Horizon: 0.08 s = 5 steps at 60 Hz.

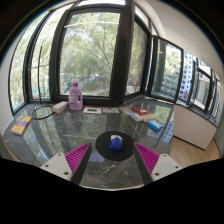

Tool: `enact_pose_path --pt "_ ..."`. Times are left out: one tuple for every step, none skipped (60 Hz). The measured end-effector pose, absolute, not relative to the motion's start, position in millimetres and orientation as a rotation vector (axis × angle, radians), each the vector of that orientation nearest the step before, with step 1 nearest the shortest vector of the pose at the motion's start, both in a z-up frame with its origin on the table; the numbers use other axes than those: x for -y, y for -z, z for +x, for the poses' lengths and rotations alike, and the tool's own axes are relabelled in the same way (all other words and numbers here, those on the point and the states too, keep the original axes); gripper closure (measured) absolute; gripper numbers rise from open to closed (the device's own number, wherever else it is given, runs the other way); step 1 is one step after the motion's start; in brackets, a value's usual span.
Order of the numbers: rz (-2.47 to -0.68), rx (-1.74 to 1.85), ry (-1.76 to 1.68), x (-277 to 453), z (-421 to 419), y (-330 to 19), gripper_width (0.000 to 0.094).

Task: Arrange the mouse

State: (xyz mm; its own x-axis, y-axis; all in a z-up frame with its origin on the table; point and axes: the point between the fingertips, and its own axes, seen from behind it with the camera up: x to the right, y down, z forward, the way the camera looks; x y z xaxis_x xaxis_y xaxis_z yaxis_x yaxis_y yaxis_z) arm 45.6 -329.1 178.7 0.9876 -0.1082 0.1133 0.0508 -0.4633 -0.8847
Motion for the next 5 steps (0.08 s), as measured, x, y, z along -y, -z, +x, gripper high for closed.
enact_pose_path --pt "-2.045 -0.039 0.184 330.5 44.9 -179.2 0.0085" --pt "-2.041 -0.037 0.183 331.4 43.9 -181.1 0.0082" --pt "-2.037 -0.036 0.182 332.2 43.3 -183.0 0.0084" --pt "-2.032 -0.035 0.182 333.2 42.9 -184.7 0.0083" --pt "-2.028 -0.033 0.182 334.6 42.8 -185.8 0.0083"
